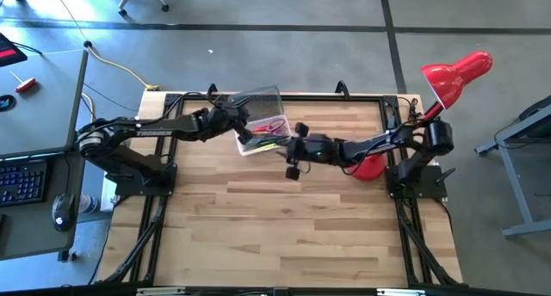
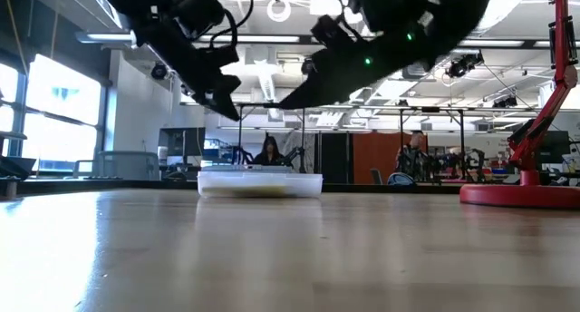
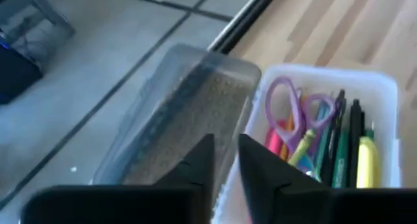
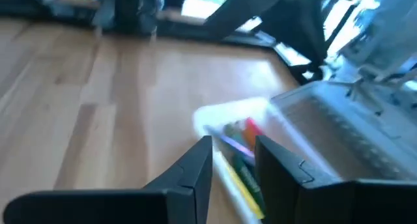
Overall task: Pick & place school supplies into a supply box
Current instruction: Close the pencil box
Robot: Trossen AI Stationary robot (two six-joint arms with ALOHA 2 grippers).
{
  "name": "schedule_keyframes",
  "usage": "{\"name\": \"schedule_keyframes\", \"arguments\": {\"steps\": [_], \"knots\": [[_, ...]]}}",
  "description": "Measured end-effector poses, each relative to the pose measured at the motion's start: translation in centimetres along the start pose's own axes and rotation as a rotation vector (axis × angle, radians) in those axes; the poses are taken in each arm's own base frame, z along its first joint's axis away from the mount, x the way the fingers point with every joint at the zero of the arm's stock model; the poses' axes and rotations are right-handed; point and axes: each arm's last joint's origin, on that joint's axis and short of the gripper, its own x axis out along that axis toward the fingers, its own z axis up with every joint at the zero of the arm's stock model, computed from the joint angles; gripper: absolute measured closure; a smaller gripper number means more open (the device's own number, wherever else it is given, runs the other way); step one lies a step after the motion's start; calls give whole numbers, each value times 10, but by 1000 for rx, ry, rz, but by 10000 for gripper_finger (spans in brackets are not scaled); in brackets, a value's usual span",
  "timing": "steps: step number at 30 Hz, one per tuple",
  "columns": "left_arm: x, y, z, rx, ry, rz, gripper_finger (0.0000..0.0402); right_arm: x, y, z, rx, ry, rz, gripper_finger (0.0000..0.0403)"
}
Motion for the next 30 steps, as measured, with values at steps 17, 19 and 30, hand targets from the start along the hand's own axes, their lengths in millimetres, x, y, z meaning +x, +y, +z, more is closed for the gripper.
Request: {"name": "schedule_keyframes", "arguments": {"steps": [17,19,30], "knots": [[65,101,-59,-587,272,124,382,10,-126,-48,438,47,-479,394],[70,108,-66,-616,299,136,383,13,-152,-51,545,67,-422,400],[84,111,-83,-622,366,173,388,70,-240,-61,715,223,-372,402]]}}
